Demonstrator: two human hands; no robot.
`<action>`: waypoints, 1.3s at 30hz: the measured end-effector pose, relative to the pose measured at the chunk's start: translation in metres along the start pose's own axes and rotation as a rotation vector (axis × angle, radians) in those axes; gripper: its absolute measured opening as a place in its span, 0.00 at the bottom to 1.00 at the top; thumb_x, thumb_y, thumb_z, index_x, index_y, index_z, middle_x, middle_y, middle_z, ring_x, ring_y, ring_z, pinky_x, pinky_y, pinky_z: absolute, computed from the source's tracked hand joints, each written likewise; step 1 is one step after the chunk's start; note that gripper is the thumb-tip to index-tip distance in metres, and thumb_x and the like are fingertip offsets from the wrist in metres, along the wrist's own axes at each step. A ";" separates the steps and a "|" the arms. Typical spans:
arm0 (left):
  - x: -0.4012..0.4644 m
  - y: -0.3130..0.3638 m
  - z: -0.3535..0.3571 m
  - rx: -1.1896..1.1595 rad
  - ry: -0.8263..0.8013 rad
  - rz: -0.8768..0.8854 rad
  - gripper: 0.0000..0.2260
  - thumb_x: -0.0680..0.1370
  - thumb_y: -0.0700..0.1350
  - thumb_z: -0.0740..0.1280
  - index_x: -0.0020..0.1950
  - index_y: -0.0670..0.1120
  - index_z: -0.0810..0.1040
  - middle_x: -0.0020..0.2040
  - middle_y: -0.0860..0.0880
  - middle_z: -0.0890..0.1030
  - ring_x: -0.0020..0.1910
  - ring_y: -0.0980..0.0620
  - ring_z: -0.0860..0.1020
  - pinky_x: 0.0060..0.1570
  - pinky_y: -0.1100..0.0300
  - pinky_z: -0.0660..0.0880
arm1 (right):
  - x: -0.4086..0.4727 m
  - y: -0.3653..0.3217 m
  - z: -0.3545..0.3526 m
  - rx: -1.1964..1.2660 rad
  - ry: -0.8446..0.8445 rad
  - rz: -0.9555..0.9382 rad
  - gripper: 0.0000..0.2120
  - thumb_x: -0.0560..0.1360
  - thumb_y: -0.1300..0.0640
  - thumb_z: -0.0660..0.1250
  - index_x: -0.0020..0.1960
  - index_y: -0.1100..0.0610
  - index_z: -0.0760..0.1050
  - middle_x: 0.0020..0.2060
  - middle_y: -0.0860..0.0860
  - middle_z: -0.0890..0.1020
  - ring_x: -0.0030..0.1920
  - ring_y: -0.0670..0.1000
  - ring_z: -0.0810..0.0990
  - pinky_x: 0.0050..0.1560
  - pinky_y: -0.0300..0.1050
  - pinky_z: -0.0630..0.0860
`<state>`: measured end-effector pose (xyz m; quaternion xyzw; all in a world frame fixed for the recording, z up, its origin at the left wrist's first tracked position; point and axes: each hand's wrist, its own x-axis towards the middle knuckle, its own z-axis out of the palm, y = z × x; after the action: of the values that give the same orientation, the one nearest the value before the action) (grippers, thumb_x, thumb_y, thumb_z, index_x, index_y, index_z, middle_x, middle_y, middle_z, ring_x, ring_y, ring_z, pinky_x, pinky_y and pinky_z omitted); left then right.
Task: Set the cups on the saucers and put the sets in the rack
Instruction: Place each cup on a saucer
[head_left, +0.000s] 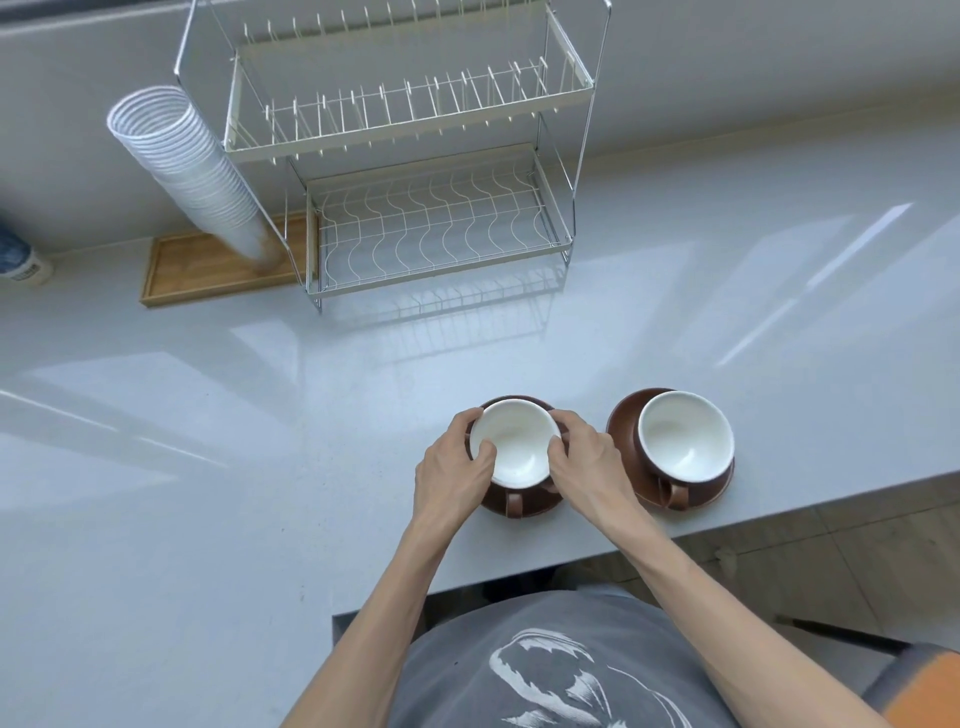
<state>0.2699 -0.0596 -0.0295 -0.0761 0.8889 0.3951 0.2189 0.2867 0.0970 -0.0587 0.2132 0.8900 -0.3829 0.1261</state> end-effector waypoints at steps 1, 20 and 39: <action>0.000 0.000 0.000 0.003 -0.001 0.000 0.18 0.79 0.48 0.61 0.69 0.57 0.71 0.56 0.54 0.80 0.47 0.44 0.83 0.57 0.53 0.74 | 0.000 0.000 0.000 0.001 -0.001 -0.003 0.21 0.77 0.57 0.54 0.68 0.51 0.71 0.50 0.58 0.84 0.43 0.63 0.85 0.52 0.57 0.80; 0.010 -0.013 0.007 -0.044 0.070 0.035 0.17 0.83 0.54 0.58 0.72 0.60 0.72 0.69 0.54 0.76 0.68 0.51 0.73 0.64 0.55 0.69 | -0.006 0.006 -0.017 -0.101 0.054 -0.065 0.19 0.83 0.47 0.53 0.70 0.48 0.71 0.63 0.52 0.79 0.63 0.57 0.77 0.60 0.54 0.72; 0.034 -0.018 0.004 -0.330 -0.024 -0.082 0.14 0.77 0.61 0.61 0.60 0.63 0.79 0.54 0.61 0.80 0.60 0.48 0.80 0.62 0.44 0.78 | 0.018 -0.006 -0.032 0.035 -0.150 -0.030 0.18 0.84 0.48 0.51 0.66 0.51 0.75 0.52 0.51 0.82 0.58 0.57 0.77 0.56 0.49 0.70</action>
<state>0.2461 -0.0673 -0.0592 -0.1425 0.8054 0.5272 0.2302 0.2657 0.1220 -0.0401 0.1728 0.8742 -0.4153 0.1831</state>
